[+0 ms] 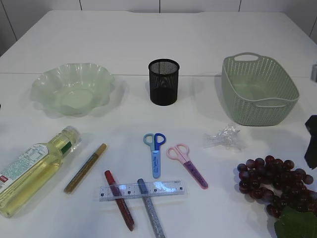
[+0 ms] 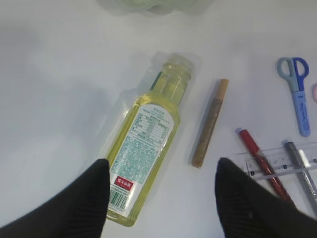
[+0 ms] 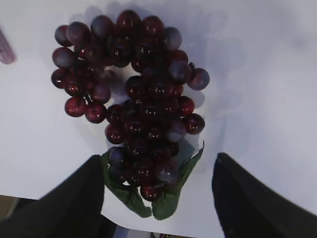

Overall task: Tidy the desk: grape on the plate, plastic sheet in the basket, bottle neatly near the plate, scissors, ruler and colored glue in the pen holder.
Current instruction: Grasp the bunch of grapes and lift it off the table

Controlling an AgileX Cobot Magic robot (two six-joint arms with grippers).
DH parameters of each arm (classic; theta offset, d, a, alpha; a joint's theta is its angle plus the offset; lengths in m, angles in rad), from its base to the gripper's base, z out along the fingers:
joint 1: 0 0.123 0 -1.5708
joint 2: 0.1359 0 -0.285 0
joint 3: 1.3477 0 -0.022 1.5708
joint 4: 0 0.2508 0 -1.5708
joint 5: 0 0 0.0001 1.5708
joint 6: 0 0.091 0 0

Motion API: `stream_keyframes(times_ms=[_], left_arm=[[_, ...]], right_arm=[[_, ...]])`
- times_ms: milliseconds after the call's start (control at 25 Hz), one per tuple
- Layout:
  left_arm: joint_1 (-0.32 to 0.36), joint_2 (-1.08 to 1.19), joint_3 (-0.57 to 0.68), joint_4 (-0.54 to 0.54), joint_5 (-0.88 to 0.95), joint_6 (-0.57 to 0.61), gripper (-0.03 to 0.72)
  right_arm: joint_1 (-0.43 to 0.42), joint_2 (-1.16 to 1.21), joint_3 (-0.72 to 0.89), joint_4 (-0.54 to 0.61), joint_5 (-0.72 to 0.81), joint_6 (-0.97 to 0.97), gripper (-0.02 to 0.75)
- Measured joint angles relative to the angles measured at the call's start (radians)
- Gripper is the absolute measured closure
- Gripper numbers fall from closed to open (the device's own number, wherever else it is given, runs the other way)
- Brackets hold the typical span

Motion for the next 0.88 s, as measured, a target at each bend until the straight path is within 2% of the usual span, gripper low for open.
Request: stream_keyframes(times_ms=[200, 400, 880], left_arm=[[0.0, 0.054, -0.04, -0.003, 0.021, 0.015, 0.201], [0.0, 0.055, -0.042, -0.003, 0.021, 0.015, 0.201], [0.0, 0.055, -0.042, -0.003, 0.018, 0.015, 0.201]], right_arm=[[0.0, 0.115, 0.0, 0.004, -0.06, -0.048, 0.13], [0.0, 0.19, -0.002, 0.032, -0.128, -0.095, 0.119], [0.002, 0.324, -0.004, 0.037, -0.174, -0.143, 0.119]])
